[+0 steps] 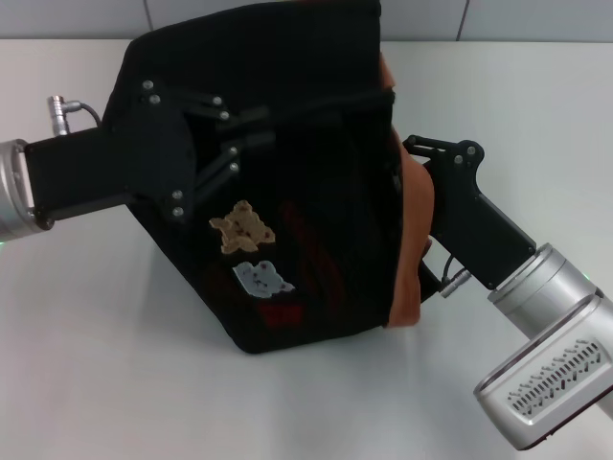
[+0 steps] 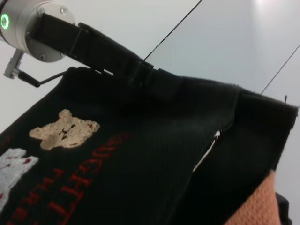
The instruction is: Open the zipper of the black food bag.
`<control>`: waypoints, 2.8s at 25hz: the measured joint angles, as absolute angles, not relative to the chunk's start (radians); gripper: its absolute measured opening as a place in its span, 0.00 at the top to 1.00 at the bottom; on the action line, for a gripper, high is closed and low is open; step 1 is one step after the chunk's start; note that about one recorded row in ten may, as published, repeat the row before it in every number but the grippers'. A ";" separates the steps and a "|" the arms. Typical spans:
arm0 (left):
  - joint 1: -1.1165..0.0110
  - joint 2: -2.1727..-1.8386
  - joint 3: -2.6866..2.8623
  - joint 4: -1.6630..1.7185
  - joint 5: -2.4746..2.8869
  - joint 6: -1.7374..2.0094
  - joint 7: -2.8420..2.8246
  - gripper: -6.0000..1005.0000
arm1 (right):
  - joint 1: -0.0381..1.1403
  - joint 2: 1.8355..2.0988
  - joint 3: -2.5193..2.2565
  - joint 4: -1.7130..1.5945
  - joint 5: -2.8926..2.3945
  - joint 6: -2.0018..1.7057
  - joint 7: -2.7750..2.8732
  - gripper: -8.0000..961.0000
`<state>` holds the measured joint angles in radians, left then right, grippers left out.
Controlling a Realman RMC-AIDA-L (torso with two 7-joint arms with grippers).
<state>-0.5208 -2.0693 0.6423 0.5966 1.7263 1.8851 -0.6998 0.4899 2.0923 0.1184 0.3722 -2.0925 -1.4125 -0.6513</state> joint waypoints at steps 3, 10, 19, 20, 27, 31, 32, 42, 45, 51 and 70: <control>-0.511 -2.067 0.641 0.597 1.711 1.885 -0.699 0.92 | 0.488 2.092 0.122 0.371 -2.093 -1.399 -0.652 0.99; -0.490 -2.065 0.613 0.597 1.701 1.885 -0.695 0.92 | 0.478 2.092 0.128 0.354 -2.086 -1.378 -0.651 0.99; -0.461 -2.062 0.546 0.602 1.694 1.888 -0.695 0.92 | 0.435 2.092 0.162 0.315 -2.083 -1.356 -0.639 0.99; -0.461 -2.062 0.546 0.602 1.694 1.888 -0.695 0.92 | 0.435 2.092 0.162 0.315 -2.083 -1.356 -0.639 0.99; -0.445 -2.060 0.503 0.605 1.690 1.885 -0.695 0.92 | 0.404 2.092 0.222 0.274 -2.080 -1.358 -0.597 0.99; -0.440 -2.057 0.486 0.605 1.690 1.884 -0.695 0.92 | 0.398 2.092 0.274 0.253 -2.080 -1.363 -0.541 0.99; -0.439 -2.057 0.483 0.604 1.690 1.883 -0.695 0.92 | 0.398 2.092 0.289 0.250 -2.080 -1.364 -0.530 0.99; -0.427 -2.057 0.456 0.598 1.689 1.857 -0.685 0.92 | 0.410 2.090 0.433 0.232 -2.080 -1.363 -0.413 0.99; -0.427 -2.059 0.436 0.597 1.688 1.856 -0.685 0.92 | 0.417 2.089 0.455 0.219 -2.080 -1.363 -0.361 0.99; -0.426 -2.063 0.387 0.590 1.686 1.847 -0.685 0.92 | 0.423 2.088 0.479 0.210 -2.080 -1.364 -0.287 0.99; -0.361 -2.060 0.232 0.443 1.524 1.793 -0.911 0.86 | 0.445 2.081 0.583 0.185 -2.088 -1.404 0.116 0.66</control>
<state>-0.3614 -2.0603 0.2317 0.4427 1.5240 1.7929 -0.9115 0.4447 2.0813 0.5830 0.1846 -2.0884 -1.4038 0.1162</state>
